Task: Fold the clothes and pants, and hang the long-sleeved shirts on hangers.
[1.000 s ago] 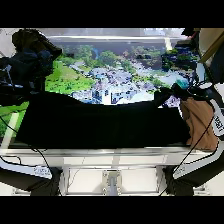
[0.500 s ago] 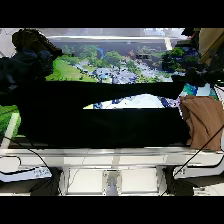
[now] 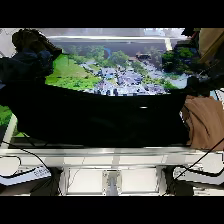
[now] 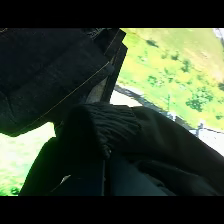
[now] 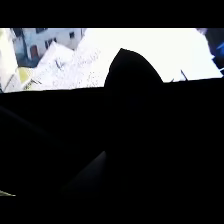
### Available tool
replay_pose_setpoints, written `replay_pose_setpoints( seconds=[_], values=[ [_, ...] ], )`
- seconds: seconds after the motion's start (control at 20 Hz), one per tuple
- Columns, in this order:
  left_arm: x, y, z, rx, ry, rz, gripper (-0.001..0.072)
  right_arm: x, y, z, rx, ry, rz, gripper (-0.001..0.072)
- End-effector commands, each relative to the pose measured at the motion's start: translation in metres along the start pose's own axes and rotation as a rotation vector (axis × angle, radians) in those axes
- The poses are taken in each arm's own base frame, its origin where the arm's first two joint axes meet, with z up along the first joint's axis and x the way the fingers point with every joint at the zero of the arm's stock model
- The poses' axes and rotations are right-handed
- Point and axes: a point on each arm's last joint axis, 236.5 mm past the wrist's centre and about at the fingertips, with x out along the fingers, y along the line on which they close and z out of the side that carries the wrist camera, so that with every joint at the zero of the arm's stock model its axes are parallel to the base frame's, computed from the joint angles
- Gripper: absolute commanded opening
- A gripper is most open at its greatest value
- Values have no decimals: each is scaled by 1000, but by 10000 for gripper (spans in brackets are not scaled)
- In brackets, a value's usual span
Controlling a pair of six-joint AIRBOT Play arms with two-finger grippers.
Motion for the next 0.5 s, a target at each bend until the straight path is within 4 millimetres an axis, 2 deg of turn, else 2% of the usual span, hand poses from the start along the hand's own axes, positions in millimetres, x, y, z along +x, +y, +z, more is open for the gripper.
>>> replay_pose_setpoints(
  seconds=[0.0, 0.15, 0.2, 0.25, 0.3, 0.35, 0.45],
  values=[
    [6, 4, -3, -9, 14, -1, 18, 55, -17, 5, 115, 61, -1, 10],
    [13, 7, -6, -17, 28, -3, 18, 114, -40, 22, 218, 73, -8, 12],
    [16, 8, -7, -20, 34, -3, 17, 134, -46, 30, 232, 55, -10, 69],
    [17, 9, -8, -22, 38, -4, 18, 149, -49, 40, 244, 22, -7, 232],
    [18, 9, -9, -23, 39, -4, 18, 159, -50, 55, 257, -36, 3, 334],
    [18, 9, -9, -23, 39, -4, 17, 160, -47, 72, 266, -103, 22, 334],
    [18, 10, -8, -23, 38, -3, 17, 142, -42, 94, 205, -181, 26, 334]
  ],
)
